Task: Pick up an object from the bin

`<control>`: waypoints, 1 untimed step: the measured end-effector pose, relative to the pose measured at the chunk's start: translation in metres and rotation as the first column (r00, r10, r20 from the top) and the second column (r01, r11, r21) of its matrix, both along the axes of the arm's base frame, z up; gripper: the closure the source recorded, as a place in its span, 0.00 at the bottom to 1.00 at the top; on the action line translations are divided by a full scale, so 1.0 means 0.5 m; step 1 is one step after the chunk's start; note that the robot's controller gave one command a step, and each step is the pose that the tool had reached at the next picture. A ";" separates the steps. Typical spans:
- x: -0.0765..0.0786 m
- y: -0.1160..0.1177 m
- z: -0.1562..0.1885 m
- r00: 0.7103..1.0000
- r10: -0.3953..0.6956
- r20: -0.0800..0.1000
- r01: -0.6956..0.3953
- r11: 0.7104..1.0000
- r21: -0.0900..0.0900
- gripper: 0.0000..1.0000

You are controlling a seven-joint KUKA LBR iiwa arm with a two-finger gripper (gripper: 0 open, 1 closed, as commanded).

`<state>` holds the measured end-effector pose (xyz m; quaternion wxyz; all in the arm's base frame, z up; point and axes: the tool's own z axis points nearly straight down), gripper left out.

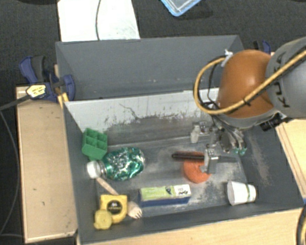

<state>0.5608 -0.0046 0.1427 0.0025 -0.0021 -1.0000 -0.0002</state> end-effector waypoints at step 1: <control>0.003 0.000 0.009 1.000 0.000 0.008 0.000 1.000 0.000 0.00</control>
Offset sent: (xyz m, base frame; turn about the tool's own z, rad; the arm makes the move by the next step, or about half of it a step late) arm 0.0000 -0.0281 -0.0727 0.0781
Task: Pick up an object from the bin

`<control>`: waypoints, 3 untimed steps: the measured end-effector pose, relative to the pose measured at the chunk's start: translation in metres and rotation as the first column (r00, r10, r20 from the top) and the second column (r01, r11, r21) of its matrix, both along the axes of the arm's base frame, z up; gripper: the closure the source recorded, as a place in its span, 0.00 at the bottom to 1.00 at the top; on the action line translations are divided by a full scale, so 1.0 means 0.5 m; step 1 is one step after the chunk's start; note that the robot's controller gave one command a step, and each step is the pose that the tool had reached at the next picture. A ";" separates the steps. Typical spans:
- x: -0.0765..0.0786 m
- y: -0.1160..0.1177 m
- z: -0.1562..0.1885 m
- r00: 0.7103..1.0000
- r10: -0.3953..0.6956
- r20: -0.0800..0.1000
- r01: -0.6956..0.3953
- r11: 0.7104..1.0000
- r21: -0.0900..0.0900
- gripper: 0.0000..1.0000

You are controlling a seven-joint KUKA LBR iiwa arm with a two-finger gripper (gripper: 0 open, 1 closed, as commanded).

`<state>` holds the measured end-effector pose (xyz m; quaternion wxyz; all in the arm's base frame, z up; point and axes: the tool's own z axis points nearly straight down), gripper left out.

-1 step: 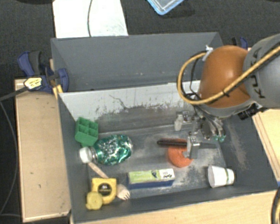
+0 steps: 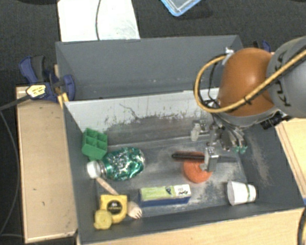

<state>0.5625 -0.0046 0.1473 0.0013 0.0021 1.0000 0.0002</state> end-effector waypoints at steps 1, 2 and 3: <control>-0.002 -0.057 -0.156 0.997 -0.072 -0.003 0.072 0.997 0.001 0.00; -0.017 -0.036 -0.152 0.953 -0.302 0.009 0.302 0.953 0.004 0.00; -0.008 -0.047 -0.152 0.994 -0.109 0.007 0.109 0.994 0.003 0.00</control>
Offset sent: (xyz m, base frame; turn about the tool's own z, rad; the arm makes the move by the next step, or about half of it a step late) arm -0.0110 -0.0152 -0.0773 0.3133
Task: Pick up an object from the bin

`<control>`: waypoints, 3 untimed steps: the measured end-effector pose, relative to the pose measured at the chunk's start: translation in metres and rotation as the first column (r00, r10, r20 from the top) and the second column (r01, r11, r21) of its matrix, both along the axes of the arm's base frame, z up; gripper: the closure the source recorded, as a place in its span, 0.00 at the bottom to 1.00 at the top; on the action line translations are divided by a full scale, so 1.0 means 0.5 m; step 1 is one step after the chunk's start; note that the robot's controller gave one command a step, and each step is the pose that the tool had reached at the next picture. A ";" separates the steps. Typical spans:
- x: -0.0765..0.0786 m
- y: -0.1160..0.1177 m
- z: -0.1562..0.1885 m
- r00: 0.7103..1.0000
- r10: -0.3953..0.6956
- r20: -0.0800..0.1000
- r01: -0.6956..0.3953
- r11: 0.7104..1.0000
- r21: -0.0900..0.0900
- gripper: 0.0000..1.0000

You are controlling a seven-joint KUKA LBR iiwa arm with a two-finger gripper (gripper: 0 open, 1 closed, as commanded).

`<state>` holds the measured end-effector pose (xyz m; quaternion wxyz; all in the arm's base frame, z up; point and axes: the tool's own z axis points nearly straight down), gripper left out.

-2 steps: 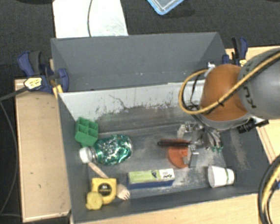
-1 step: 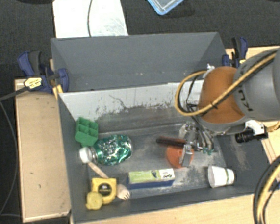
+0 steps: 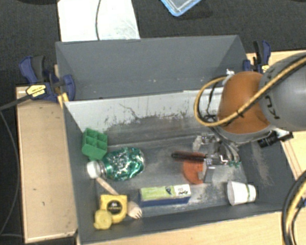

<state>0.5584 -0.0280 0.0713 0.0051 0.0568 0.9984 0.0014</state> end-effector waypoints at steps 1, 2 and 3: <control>-0.041 0.026 0.000 0.981 -0.194 0.002 0.194 0.981 0.001 0.00; -0.009 0.007 0.004 1.000 0.027 0.008 -0.027 1.000 -0.002 1.00; -0.009 0.007 0.004 1.000 0.028 0.008 -0.028 1.000 -0.002 1.00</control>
Offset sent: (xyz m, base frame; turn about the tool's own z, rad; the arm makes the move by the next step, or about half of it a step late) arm -0.0060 0.0033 0.0002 -0.0278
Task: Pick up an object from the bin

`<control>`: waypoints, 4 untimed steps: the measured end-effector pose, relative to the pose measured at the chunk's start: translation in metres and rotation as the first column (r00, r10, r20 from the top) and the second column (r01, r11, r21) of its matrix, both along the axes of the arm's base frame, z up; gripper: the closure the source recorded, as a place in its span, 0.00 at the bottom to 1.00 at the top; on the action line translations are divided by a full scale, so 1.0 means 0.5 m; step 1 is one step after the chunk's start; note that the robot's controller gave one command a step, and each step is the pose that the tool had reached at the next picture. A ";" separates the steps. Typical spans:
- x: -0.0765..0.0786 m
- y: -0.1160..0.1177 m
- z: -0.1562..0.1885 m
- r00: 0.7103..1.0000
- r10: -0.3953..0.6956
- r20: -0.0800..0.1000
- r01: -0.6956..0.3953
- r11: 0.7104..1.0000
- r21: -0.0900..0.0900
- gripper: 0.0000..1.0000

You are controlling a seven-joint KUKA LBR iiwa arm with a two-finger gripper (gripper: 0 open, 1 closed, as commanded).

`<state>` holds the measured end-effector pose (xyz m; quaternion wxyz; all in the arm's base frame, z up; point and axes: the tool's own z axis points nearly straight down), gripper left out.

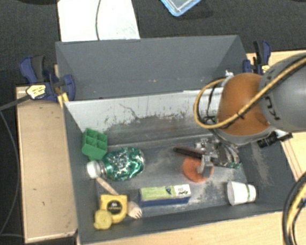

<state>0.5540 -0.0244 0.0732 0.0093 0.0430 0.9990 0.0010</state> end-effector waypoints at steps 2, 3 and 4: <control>-0.003 0.000 0.133 1.000 0.000 -0.005 0.000 1.000 0.001 1.00; -0.001 0.000 0.152 1.000 0.000 0.000 0.000 1.000 0.001 1.00; -0.006 0.000 0.211 1.000 0.001 -0.010 -0.001 1.000 0.001 1.00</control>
Offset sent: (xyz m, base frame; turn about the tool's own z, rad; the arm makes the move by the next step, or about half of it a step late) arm -0.0030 0.0002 0.0651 0.0001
